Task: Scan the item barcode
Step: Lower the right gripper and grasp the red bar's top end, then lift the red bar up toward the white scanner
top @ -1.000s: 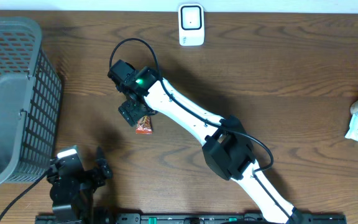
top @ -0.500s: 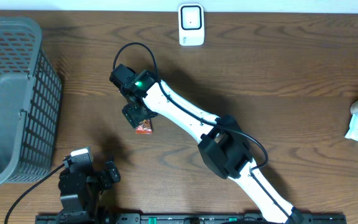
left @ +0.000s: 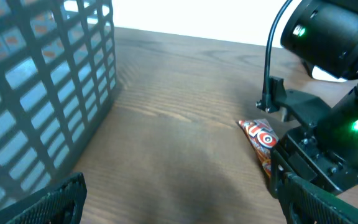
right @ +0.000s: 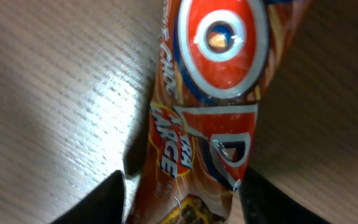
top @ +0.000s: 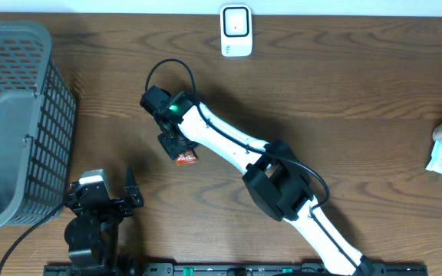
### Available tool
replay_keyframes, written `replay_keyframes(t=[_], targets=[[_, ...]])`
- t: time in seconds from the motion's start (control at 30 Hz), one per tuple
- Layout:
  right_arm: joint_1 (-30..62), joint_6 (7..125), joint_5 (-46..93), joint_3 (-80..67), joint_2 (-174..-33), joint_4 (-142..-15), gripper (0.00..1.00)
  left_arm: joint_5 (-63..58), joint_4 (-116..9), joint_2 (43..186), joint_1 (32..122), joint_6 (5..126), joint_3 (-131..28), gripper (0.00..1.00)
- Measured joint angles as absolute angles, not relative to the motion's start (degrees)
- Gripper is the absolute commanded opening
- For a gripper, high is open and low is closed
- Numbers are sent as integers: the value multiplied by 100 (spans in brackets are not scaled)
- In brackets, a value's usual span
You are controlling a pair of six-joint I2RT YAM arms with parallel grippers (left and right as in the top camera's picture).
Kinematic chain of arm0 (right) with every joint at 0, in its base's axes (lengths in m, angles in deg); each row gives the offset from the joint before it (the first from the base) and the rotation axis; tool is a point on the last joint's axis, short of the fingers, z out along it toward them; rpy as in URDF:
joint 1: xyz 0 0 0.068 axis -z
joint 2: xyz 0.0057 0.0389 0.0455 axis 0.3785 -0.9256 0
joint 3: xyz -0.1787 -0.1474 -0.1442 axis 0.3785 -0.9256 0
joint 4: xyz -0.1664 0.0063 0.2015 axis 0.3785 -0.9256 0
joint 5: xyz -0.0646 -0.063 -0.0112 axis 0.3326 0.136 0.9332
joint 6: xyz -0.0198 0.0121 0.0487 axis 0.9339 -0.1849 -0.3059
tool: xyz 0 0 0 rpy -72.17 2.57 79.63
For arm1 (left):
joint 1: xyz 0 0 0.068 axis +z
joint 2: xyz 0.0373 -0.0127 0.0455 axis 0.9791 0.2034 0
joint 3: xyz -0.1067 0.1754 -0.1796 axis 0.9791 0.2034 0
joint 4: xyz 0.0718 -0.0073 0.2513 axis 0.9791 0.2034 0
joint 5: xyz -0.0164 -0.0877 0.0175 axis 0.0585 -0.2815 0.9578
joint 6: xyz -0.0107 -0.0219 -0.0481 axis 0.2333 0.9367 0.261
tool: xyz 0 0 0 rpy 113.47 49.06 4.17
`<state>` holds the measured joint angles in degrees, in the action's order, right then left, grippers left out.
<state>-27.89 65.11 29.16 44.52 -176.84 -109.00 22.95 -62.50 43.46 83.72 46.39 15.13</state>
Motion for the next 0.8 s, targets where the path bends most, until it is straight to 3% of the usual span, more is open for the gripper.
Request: replay_keyframes(t=[0.23, 0.47, 0.8], targets=[[-2782, 6505, 2875, 4430, -17684, -10883, 1, 2113, -6009, 4346, 8372, 4424, 1657, 98], [-2712, 6487, 2720, 4432, -17680, -11062, 1, 1779, -6018, 4363, 8372, 4416, 1970, 98], [-2010, 6539, 2820, 4425, -17671, -12253, 1, 1735, -6018, 4363, 8372, 4416, 1970, 98]])
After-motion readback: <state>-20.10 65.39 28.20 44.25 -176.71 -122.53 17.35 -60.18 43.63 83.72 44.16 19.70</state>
